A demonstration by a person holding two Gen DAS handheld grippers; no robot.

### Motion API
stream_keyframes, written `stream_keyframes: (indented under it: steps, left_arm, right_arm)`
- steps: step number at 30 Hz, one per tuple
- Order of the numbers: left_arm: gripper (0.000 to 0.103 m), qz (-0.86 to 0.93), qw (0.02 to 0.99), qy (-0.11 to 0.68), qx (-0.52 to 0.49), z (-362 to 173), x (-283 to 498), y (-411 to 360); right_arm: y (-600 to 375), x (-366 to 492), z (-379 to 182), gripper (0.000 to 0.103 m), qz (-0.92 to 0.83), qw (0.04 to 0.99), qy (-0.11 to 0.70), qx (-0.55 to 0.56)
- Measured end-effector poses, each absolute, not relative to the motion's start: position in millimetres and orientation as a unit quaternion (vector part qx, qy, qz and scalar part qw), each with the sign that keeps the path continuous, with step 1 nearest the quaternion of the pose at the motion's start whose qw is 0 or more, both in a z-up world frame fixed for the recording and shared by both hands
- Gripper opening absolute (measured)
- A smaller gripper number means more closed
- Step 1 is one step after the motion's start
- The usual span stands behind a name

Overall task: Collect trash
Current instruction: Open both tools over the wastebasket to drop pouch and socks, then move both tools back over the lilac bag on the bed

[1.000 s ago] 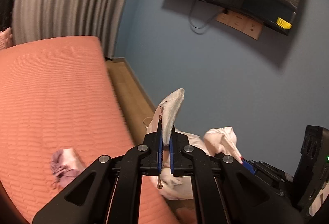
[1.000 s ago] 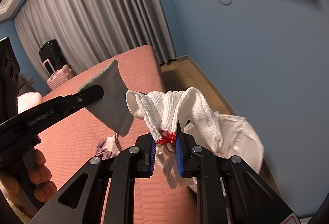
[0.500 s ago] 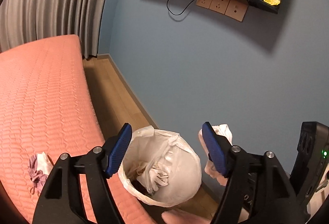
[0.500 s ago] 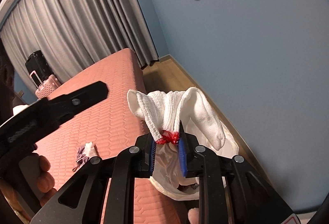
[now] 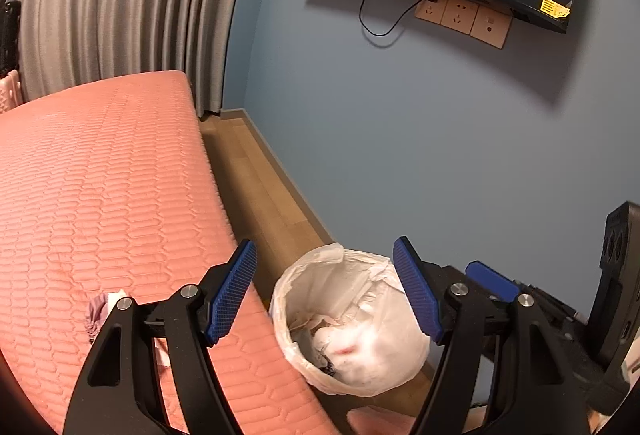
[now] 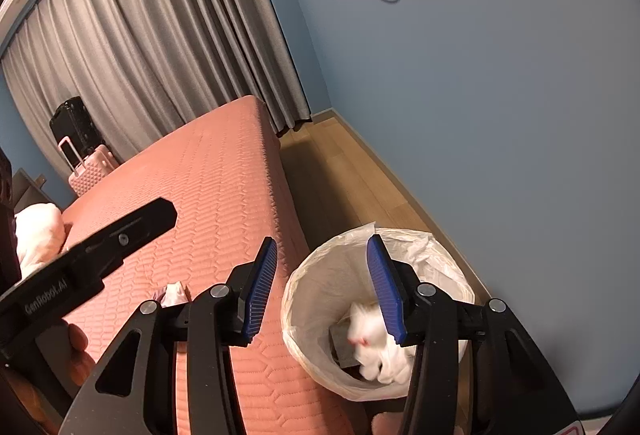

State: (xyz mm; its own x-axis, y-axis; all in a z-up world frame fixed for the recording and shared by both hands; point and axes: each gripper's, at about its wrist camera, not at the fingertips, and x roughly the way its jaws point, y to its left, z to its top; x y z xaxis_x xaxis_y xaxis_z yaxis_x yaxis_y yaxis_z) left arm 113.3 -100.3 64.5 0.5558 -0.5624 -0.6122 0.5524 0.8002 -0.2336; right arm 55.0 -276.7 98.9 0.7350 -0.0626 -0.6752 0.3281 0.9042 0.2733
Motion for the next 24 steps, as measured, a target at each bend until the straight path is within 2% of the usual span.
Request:
stream_keyframes:
  steps: [11,15,24]
  left_arm:
    - [0.068,-0.295,0.887,0.354,-0.026,58.1,113.6,-71.3]
    - [0.068,-0.279,0.891,0.357,-0.035,54.0,111.8,-55.1]
    - [0.071,-0.231,0.896,0.376,-0.046,33.5,106.6,-4.6]
  right_arm:
    - [-254.3,56.6,110.7,0.048,-0.087,0.917,0.344,0.180]
    - [-239.7,55.7,112.0,0.054,-0.081,0.919,0.346,0.172]
    - [-193.3,56.8,99.2,0.054,-0.048,0.915,0.369,0.153]
